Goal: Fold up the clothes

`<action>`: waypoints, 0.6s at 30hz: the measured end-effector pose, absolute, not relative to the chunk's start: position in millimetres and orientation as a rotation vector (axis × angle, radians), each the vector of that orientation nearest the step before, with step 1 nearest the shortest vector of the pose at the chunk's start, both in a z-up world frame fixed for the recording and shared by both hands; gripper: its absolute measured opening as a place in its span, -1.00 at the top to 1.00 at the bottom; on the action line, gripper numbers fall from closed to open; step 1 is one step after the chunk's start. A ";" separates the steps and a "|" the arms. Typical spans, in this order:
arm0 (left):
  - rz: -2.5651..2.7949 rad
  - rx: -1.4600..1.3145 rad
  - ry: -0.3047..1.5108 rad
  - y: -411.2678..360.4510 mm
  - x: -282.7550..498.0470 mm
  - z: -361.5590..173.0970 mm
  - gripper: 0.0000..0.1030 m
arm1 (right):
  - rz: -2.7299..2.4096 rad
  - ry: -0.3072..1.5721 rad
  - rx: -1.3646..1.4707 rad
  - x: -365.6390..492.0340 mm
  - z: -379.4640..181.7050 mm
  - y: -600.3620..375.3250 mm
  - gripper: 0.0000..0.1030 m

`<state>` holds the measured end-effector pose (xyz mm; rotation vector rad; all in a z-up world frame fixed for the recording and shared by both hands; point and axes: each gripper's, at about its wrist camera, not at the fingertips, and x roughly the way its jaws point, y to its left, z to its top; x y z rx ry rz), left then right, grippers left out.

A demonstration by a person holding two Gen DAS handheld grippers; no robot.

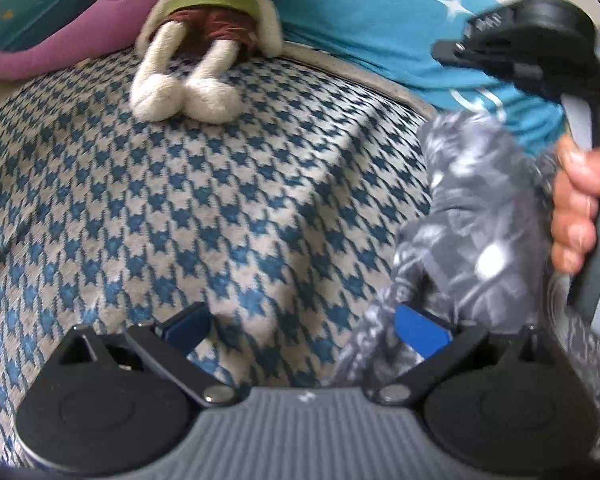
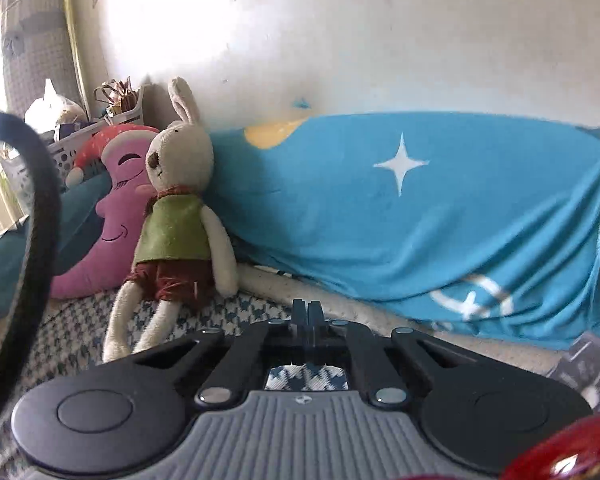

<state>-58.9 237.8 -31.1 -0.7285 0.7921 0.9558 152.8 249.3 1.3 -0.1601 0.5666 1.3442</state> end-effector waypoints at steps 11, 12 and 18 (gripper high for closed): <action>1.037 -0.821 0.640 250.7 -83.6 -10.4 -0.99 | 1.301 0.600 -0.120 177.9 3.6 179.8 0.77; 1.025 -0.812 0.620 247.8 -83.3 -6.2 -0.99 | 1.306 0.609 -0.119 179.1 2.0 173.0 0.77; 0.901 -0.756 0.547 228.6 -65.3 11.8 -0.99 | 1.291 0.653 -0.159 180.2 -11.5 133.2 0.77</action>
